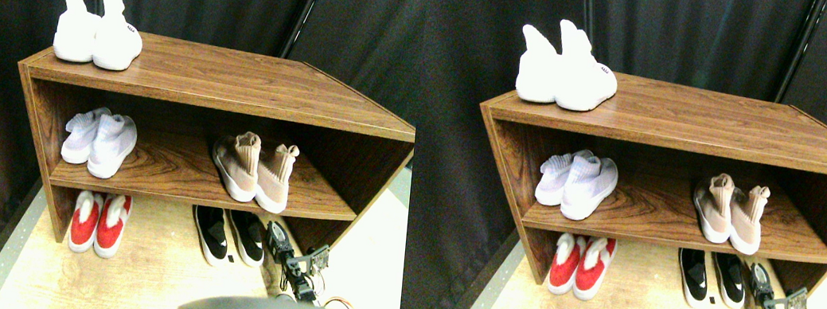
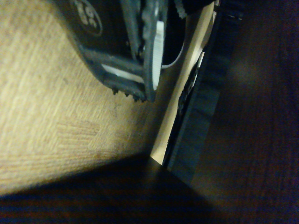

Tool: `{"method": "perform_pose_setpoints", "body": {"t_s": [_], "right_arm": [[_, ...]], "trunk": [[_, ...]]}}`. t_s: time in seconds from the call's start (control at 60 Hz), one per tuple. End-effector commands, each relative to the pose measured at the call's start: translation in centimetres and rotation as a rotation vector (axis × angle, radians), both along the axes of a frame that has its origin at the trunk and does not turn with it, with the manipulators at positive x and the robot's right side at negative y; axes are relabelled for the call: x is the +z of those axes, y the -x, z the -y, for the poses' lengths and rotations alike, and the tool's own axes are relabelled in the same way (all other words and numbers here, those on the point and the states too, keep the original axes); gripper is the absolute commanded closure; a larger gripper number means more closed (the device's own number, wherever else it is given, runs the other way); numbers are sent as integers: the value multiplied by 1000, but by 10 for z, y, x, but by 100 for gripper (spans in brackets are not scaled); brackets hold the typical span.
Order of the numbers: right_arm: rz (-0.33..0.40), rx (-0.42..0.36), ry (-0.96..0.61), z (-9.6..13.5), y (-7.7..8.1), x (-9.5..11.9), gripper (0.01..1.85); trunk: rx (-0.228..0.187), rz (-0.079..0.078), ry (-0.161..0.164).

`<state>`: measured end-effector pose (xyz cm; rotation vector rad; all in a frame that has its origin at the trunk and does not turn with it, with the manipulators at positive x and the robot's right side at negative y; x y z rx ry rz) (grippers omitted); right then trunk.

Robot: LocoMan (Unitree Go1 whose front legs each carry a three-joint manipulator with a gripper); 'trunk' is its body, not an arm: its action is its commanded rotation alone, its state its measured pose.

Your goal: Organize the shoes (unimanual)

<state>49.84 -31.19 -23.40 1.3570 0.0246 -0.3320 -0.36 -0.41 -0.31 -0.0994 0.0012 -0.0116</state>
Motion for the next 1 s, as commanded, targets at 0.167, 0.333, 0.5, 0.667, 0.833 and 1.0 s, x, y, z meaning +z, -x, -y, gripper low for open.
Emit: {"method": "perform_pose_setpoints", "body": {"t_s": [0.167,0.333,0.5,0.667,0.833,1.0], "right_arm": [[0,-19,1,3,-15,-6,180],[-4,3,-32,-1,-17,-9,180],[-14,63,-45,-10,-17,-9,180],[-34,77,-64,-23,-15,-10,180],[-48,104,-77,-36,-14,-10,180],[-32,126,-104,-46,-11,-6,180]], "trunk": [[20,-20,23],[26,-23,28],[30,-24,28],[33,-24,32],[38,-25,39],[40,-23,40]]}}
